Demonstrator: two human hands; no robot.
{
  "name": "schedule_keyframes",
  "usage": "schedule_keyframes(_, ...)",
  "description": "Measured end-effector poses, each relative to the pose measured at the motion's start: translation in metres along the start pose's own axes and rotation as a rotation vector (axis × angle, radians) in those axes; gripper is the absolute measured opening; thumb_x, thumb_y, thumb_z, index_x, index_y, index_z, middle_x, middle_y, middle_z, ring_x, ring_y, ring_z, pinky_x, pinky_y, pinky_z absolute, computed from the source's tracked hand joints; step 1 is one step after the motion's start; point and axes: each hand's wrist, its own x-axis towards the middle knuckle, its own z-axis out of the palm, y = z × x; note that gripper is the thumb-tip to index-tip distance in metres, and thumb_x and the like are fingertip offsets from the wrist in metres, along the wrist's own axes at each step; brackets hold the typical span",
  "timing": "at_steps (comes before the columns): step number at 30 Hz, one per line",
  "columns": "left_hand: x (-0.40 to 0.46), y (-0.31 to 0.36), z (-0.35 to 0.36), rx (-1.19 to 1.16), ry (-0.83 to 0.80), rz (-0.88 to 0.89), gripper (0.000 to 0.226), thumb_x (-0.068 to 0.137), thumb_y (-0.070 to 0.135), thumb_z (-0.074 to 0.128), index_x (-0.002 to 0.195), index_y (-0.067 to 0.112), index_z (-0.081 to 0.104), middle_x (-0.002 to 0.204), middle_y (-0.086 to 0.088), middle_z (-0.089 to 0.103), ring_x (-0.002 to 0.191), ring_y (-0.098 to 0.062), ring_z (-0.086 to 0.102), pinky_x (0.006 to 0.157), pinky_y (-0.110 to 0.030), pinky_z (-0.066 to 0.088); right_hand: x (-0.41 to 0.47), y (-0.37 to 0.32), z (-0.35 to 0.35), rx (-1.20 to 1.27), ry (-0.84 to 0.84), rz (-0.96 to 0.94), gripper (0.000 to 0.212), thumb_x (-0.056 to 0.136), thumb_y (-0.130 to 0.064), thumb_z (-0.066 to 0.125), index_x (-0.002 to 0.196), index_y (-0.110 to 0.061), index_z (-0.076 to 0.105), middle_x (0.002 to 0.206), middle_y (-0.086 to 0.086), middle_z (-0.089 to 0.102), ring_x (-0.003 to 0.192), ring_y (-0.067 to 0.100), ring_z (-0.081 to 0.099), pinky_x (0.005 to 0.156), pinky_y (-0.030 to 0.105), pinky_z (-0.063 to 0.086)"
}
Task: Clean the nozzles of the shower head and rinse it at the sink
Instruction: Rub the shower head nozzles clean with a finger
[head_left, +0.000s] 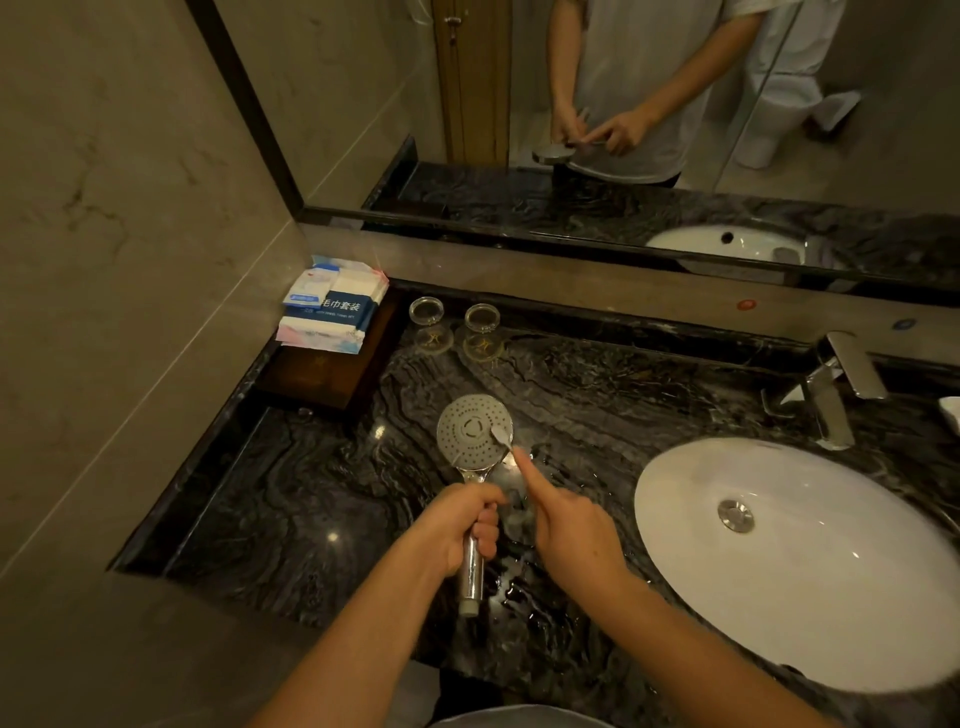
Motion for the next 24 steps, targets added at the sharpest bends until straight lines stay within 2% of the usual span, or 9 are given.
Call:
schedule_keyframes(4,-0.003,0.001,-0.003,0.055,0.03,0.049,0.034,0.094,0.005,0.053,0.062,0.014,0.044,0.043,0.004,0.031,0.03,-0.008,0.027,0.034,-0.015,0.025,-0.018,-0.001,0.009,-0.058,-0.089,-0.063,0.083,0.101,-0.022,0.041,0.143,-0.059,-0.019,0.095,0.003,0.065,0.08,0.025,0.065,0.069,0.039,0.051)
schedule_keyframes(6,-0.004,-0.002,-0.001,0.079,0.033,0.052,0.032,0.093,0.004,0.053,0.064,0.014,0.045,0.044,0.003,0.032,0.031,-0.008,0.027,0.035,-0.015,0.026,-0.013,0.001,0.006,-0.104,-0.079,-0.077,0.085,0.099,-0.023,0.042,0.143,-0.059,-0.022,0.097,0.004,0.065,0.082,0.026,0.066,0.068,0.038,0.051)
schedule_keyframes(11,-0.01,-0.001,0.007,0.092,0.01,0.09,0.029,0.093,0.0,0.053,0.068,0.013,0.046,0.046,0.002,0.034,0.032,-0.007,0.03,0.035,-0.015,0.026,0.01,0.0,-0.021,-0.14,-0.012,-0.05,0.081,0.098,-0.021,0.045,0.15,-0.053,-0.009,0.092,0.005,0.063,0.08,0.027,0.063,0.061,0.034,0.037)
schedule_keyframes(14,-0.011,0.005,0.005,0.077,0.007,0.106,0.023,0.093,0.0,0.052,0.074,0.011,0.048,0.048,0.002,0.036,0.033,-0.007,0.032,0.034,-0.016,0.027,0.004,0.001,-0.019,-0.126,-0.048,-0.072,0.083,0.098,-0.018,0.046,0.15,-0.054,-0.008,0.09,0.005,0.063,0.076,0.026,0.063,0.061,0.036,0.042)
schedule_keyframes(19,-0.011,0.002,-0.002,0.083,0.0,0.099,0.025,0.095,0.003,0.058,0.072,0.011,0.05,0.048,0.002,0.038,0.033,-0.007,0.034,0.034,-0.017,0.029,-0.014,0.006,-0.003,-0.167,-0.154,-0.14,0.082,0.1,-0.022,0.042,0.143,-0.056,-0.019,0.093,0.004,0.063,0.08,0.025,0.064,0.068,0.039,0.049)
schedule_keyframes(24,-0.017,0.0,0.001,0.135,-0.026,0.11,0.025,0.091,-0.001,0.06,0.076,0.013,0.048,0.05,0.002,0.037,0.035,-0.007,0.031,0.035,-0.016,0.027,0.006,0.002,-0.023,-0.171,-0.051,-0.109,0.08,0.098,-0.02,0.045,0.15,-0.053,-0.005,0.095,0.004,0.064,0.081,0.026,0.064,0.063,0.034,0.04)
